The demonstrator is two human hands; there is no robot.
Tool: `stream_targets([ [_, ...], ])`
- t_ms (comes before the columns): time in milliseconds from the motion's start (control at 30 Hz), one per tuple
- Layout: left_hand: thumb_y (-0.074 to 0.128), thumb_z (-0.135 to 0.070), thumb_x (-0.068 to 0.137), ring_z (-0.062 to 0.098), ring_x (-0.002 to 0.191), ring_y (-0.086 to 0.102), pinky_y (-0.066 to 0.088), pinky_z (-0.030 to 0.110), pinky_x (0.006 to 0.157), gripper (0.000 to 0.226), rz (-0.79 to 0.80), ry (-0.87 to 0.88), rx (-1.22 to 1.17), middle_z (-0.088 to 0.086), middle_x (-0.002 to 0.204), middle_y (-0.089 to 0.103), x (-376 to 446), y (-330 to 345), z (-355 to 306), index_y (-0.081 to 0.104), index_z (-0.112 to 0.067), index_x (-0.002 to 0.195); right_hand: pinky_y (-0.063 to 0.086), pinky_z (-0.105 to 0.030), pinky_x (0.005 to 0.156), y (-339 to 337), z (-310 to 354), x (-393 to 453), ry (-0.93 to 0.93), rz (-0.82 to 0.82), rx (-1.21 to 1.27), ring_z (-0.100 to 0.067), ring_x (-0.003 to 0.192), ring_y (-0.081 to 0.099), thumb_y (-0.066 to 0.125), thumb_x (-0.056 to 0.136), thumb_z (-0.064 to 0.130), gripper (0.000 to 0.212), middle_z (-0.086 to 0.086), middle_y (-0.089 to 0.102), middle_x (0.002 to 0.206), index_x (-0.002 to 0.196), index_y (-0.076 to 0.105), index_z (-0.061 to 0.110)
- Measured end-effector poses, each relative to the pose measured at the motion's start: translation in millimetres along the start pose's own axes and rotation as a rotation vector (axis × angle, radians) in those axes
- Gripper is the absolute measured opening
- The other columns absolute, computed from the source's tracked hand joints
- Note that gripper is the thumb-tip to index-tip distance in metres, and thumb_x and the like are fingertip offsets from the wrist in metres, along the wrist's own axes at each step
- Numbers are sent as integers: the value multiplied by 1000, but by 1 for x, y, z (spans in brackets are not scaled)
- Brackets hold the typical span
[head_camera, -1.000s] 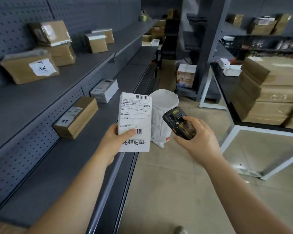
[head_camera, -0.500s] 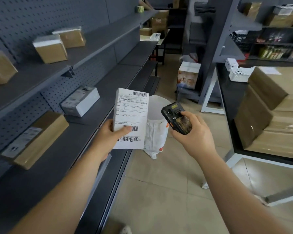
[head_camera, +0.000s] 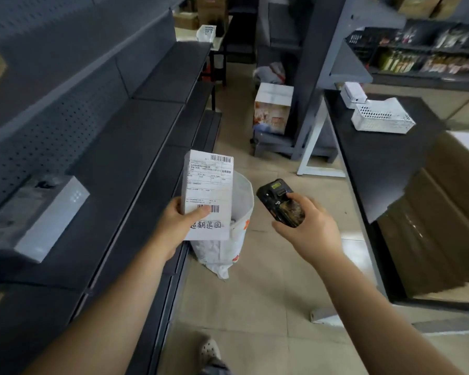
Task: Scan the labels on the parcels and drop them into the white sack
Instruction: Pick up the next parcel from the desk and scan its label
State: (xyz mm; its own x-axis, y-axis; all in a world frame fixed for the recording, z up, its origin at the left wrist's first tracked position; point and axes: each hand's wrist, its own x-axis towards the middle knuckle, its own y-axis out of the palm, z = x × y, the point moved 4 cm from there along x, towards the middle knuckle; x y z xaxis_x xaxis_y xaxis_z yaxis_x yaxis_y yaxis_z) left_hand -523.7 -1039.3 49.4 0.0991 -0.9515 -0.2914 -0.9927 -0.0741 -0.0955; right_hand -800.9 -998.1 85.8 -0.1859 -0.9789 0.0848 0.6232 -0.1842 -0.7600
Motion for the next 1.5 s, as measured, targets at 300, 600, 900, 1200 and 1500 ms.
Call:
stream_targets([
  [300,80,-20,80,16,87,72,57,33,73,29,12,-66,49,-3,97,74,151,32,-2,65,-20,104,43,-26,81,46,-30,117,95,103,-11,-16,109,58,80,76,37,66,14,56,126,136,54,33],
  [600,79,-16,80,12,86,67,55,31,72,29,-105,-206,104,-9,94,67,243,58,26,56,-30,91,44,-28,84,124,-74,252,36,320,-20,-21,113,57,80,75,42,68,5,58,132,137,55,29],
  [900,78,-38,81,11,89,68,55,29,72,25,-191,-373,225,-16,91,67,312,56,81,55,-36,90,41,-24,87,214,-102,317,24,583,-6,-18,113,55,80,76,38,68,3,57,130,139,54,27],
  [1200,76,-40,83,4,83,57,42,17,62,48,-66,-534,422,-9,103,61,365,51,179,51,-18,118,35,-18,88,308,-118,322,147,625,35,-14,115,53,82,76,38,70,4,58,130,139,53,27],
  [1500,77,-47,79,30,106,62,53,39,87,69,-133,-684,457,11,120,64,425,43,288,51,-2,124,46,-30,96,398,-161,327,357,588,-27,-16,115,56,79,78,42,72,2,56,133,142,49,27],
])
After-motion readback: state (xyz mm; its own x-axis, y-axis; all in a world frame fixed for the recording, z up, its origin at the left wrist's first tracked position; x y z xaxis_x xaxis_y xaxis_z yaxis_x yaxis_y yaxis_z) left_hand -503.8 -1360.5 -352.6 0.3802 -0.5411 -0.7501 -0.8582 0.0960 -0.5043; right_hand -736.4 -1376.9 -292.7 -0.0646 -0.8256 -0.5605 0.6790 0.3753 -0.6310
